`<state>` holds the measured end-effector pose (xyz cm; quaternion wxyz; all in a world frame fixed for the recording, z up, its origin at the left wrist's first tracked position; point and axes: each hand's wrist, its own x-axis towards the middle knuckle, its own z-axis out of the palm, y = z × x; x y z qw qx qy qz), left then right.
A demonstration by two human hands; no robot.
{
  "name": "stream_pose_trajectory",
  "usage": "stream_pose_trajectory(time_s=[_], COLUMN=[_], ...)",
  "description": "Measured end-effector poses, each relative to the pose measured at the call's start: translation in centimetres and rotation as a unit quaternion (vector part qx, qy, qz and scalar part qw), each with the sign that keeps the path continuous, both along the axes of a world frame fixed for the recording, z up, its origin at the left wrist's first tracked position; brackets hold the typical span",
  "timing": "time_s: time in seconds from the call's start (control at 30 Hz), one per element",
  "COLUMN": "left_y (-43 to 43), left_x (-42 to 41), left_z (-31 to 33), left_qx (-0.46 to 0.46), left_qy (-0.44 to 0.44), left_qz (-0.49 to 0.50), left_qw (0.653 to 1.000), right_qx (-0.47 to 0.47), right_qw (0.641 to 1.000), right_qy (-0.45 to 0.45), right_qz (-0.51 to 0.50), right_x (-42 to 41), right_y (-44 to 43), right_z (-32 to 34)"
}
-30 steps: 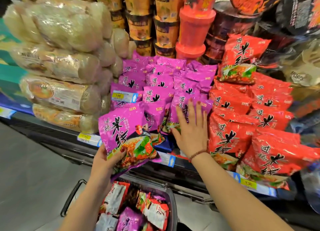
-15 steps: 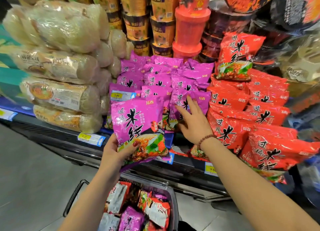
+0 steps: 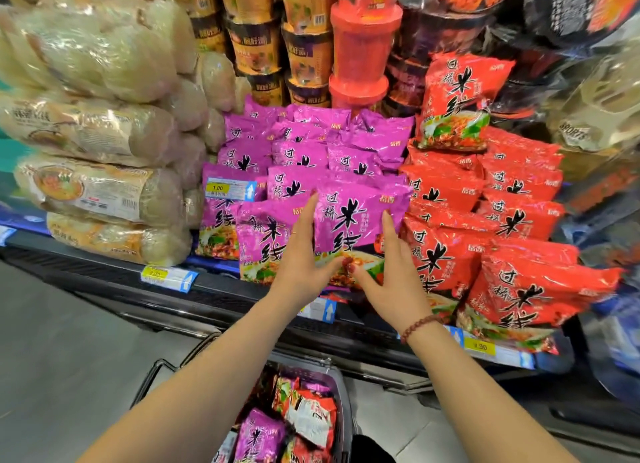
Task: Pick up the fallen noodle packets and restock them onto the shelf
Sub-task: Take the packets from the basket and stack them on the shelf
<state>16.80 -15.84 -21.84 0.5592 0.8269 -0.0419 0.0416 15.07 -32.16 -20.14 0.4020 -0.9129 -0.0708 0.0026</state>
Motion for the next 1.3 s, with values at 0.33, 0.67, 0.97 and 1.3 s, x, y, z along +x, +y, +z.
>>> stream_pose_trajectory(time_s=[0.33,0.67,0.97,1.3], left_y=[0.8,3.4,12.7,20.0], left_x=[0.3,-3.6,-13.2,-23.0], left_z=[-2.6,-1.3,-4.9,-16.1], left_qx=[0.256,0.275,0.336,0.349], left_qy=[0.035,0.011,-0.025,0.173], left_qz=[-0.042,-0.066,-0.049,-0.022], left_qw=[0.965,0.959,0.940,0.921], right_qx=[-0.183,-0.181,-0.183,-0.226], right_qw=[0.983,0.981,0.974,0.954], right_qy=[0.032,-0.063,-0.122,0.116], right_qz=[0.005,-0.038,0.053,0.156], right_x=[0.8,-2.9,-11.0,-18.3], right_y=[1.6,1.3,4.8,10.0], right_z=[-3.9,-1.9,-4.1,-17.0])
